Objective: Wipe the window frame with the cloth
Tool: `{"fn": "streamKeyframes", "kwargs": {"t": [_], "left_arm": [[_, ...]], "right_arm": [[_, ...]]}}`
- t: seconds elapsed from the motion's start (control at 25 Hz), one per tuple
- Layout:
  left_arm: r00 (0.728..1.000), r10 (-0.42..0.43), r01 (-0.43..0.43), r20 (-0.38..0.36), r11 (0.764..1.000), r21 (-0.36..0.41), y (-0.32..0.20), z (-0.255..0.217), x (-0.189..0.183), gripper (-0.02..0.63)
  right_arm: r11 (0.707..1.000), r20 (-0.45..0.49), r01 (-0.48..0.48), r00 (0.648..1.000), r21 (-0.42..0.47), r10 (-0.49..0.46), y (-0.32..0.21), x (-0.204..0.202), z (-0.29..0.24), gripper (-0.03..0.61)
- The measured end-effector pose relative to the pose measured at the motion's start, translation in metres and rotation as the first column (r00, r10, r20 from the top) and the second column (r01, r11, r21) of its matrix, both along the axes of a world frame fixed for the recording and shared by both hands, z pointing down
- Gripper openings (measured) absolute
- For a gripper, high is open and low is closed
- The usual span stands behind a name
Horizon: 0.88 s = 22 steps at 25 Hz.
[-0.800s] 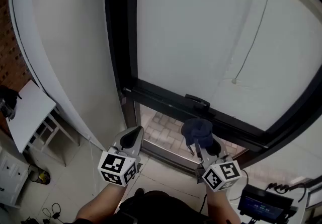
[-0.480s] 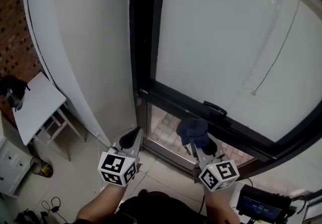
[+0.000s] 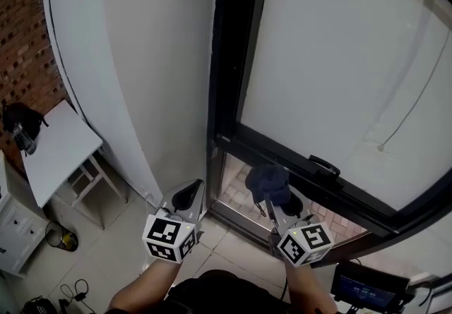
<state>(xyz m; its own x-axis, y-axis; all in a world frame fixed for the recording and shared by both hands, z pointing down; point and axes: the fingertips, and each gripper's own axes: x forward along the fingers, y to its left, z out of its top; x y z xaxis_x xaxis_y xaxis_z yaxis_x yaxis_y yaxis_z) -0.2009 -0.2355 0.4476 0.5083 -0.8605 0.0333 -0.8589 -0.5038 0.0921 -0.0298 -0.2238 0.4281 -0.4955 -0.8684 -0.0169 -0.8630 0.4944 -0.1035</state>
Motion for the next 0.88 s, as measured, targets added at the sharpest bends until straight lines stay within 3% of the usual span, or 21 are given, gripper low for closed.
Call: {"fn": "streamKeyframes", "kwargs": {"t": [0.28, 0.56, 0.88], "left_arm": [[1.000, 0.012, -0.012, 0.003, 1.000, -0.007, -0.020, 0.000, -0.017, -0.006], [1.000, 0.018, -0.017, 0.005, 0.999, -0.045, -0.045, 0.016, -0.012, -0.006], [0.997, -0.031, 0.039, 0.068, 0.992, -0.121, -0.092, 0.044, -0.009, -0.006]], "right_arm": [[1.000, -0.011, 0.026, 1.000, 0.001, -0.026, -0.028, -0.040, -0.004, 0.124], [0.997, -0.029, 0.070, 0.997, -0.037, -0.071, -0.070, -0.063, 0.011, 0.124], [0.985, -0.052, 0.130, 0.989, -0.114, -0.136, -0.141, -0.084, 0.051, 0.124]]}}
